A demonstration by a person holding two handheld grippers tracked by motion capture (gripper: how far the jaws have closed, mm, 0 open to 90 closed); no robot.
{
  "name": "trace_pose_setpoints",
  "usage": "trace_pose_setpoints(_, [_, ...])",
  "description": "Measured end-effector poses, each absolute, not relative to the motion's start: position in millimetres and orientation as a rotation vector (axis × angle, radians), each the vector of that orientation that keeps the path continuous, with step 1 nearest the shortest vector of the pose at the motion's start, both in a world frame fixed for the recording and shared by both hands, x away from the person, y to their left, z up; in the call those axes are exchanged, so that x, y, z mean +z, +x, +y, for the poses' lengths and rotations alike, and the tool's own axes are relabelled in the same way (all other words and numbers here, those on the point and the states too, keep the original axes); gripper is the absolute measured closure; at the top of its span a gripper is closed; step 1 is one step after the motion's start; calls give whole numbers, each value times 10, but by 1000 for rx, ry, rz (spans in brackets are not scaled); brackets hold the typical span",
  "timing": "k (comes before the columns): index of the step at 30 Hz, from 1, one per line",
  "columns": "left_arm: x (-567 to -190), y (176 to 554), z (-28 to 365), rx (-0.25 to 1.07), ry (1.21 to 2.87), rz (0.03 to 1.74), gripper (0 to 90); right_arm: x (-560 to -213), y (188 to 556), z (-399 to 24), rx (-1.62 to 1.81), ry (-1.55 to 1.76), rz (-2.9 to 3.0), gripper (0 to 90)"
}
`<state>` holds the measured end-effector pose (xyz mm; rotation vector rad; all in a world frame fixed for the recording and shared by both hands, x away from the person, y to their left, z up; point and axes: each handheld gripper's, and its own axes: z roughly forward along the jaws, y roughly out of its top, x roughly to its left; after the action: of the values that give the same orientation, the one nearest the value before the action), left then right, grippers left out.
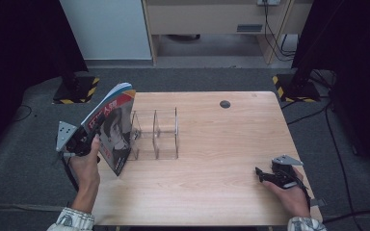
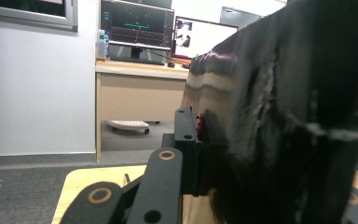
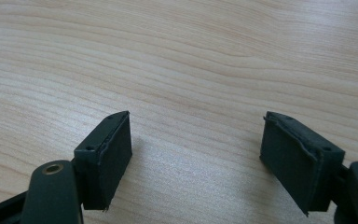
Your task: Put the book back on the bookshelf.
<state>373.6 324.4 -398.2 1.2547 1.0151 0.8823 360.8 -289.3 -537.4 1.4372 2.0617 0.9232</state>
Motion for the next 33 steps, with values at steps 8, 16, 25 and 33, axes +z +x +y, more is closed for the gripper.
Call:
trace_pose_setpoints(8, [-3998, 3779, 3232, 881, 1263, 1028, 823, -5372, 3591, -2885, 923, 1434, 2069, 246])
trace_pose_setpoints(16, [-4002, 3786, 3273, 858, 1248, 1044, 809, -5372, 3587, -2884, 926, 1428, 2077, 242])
trace_pose_setpoints(25, [-4010, 3787, 3292, 849, 1242, 1049, 770, -5370, 3583, -2880, 927, 1429, 2080, 239])
trace_pose_setpoints(33, [-4014, 3782, 3329, 839, 1245, 1067, 598, -5373, 3582, -2877, 926, 1422, 2083, 230])
